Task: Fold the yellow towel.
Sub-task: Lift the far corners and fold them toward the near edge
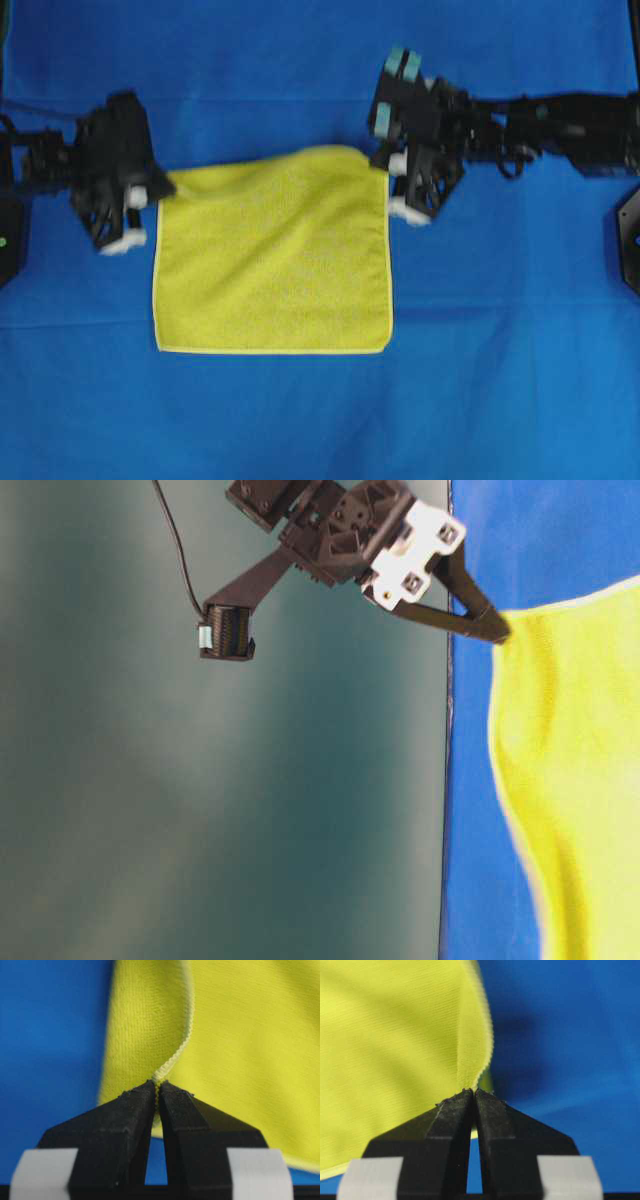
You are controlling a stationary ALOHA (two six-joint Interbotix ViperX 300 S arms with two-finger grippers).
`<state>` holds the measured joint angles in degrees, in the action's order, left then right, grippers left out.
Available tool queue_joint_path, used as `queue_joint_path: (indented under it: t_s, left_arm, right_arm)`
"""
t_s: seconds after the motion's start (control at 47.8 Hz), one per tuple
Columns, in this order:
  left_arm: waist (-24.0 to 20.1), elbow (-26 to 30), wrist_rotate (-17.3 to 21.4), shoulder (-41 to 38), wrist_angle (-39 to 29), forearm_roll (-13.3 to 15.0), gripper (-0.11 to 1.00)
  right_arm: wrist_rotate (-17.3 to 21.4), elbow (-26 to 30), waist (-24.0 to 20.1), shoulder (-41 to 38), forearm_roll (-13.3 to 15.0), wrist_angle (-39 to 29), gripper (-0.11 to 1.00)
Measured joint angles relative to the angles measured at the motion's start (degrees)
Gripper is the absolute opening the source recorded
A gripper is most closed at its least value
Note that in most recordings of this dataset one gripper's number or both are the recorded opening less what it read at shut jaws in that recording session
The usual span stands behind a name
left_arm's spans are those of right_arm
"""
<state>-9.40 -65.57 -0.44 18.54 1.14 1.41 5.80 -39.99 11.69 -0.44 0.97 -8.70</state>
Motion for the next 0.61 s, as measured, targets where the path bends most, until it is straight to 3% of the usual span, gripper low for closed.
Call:
queue_joint_path:
  t_s: [0.335, 0.607]
  left_arm:
    - [16.26, -0.18, -9.93, 3.16, -3.96, 0.0, 0.05]
    - [27.86, 1.23, -19.16, 0.18, -3.69, 0.0, 0.05]
  right_arm:
    - [9.76, -0.44, -13.54, 0.26, -0.09, -2.55, 0.03]
    - [16.44, -0.62, -21.09, 0.26, 0.0, -2.29, 0.03]
